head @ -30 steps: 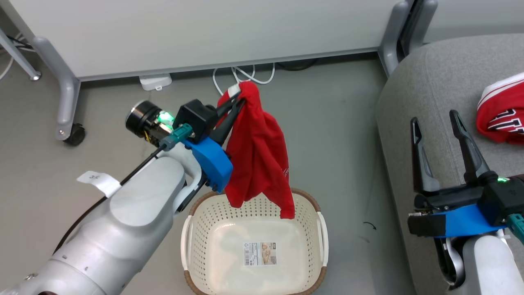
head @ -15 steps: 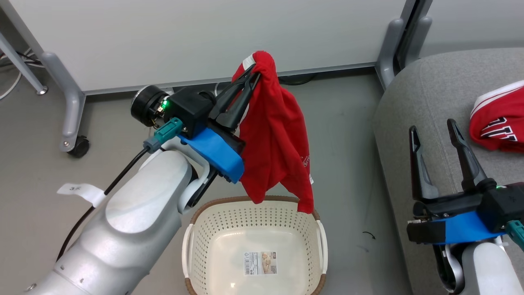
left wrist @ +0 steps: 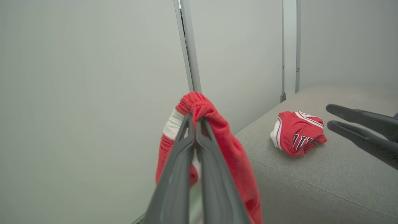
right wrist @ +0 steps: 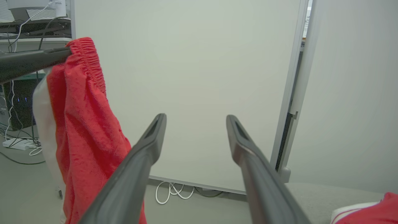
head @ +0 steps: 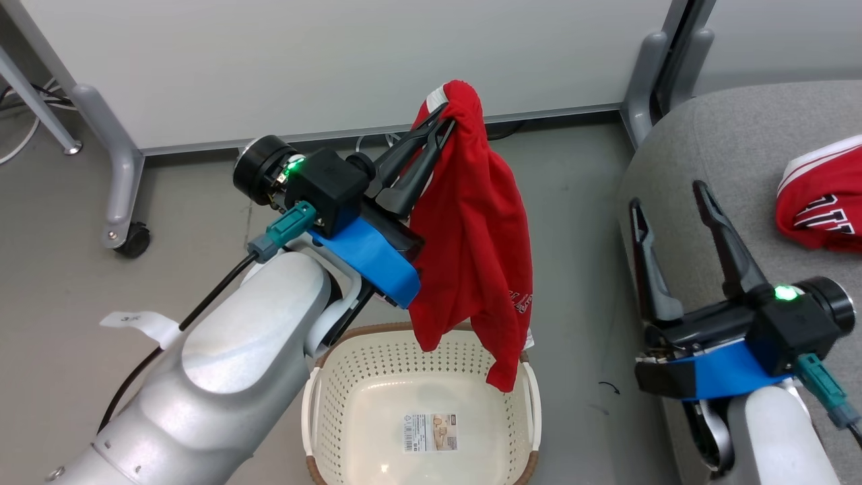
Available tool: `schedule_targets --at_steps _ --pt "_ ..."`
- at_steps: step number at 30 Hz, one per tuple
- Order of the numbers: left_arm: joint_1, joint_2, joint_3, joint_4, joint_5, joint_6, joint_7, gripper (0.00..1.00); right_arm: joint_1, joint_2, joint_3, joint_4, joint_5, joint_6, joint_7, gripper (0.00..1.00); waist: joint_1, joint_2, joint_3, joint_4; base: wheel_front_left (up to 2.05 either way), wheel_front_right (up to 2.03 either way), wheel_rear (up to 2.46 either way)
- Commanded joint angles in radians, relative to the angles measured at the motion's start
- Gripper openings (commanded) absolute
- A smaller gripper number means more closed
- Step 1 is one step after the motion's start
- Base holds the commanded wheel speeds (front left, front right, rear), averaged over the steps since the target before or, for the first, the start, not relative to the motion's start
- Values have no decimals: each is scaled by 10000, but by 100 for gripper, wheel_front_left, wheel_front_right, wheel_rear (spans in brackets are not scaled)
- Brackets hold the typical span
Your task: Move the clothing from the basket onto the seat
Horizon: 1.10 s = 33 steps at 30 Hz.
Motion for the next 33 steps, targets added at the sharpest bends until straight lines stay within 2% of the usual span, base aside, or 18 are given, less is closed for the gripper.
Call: schedule_targets --at_steps 1,9,17,30,31,32,33 --pt "-3 47 -11 -85 51 41 26 0 -279 -15 317 -18 -108 5 -5 100 0 -1 3 17 0 0 0" --pt "-177 36 -95 -214 85 48 72 0 -1157 -332 1718 495 -43 5 -5 100 0 -1 62 134 0 0 0" --pt "-326 -91 -303 -415 191 68 64 0 -2231 -536 2750 1857 100 5 -5 100 0 -1 213 381 0 0 0" --pt "-452 -400 -671 -651 288 -9 32 0 -3409 -272 3484 4449 349 5 -5 100 0 -1 353 698 0 0 0" --pt "-456 -412 -689 -657 289 -15 29 0 -3449 -230 3496 4559 421 3 -5 25 0 -1 357 713 0 0 0" --pt "-458 -428 -704 -667 289 -19 28 0 -3507 -195 3522 4621 436 5 -5 0 0 -1 359 726 0 0 0" --pt "-464 -439 -720 -671 283 -27 28 0 -3517 -167 3546 4679 473 5 -5 0 0 -1 361 739 0 0 0"
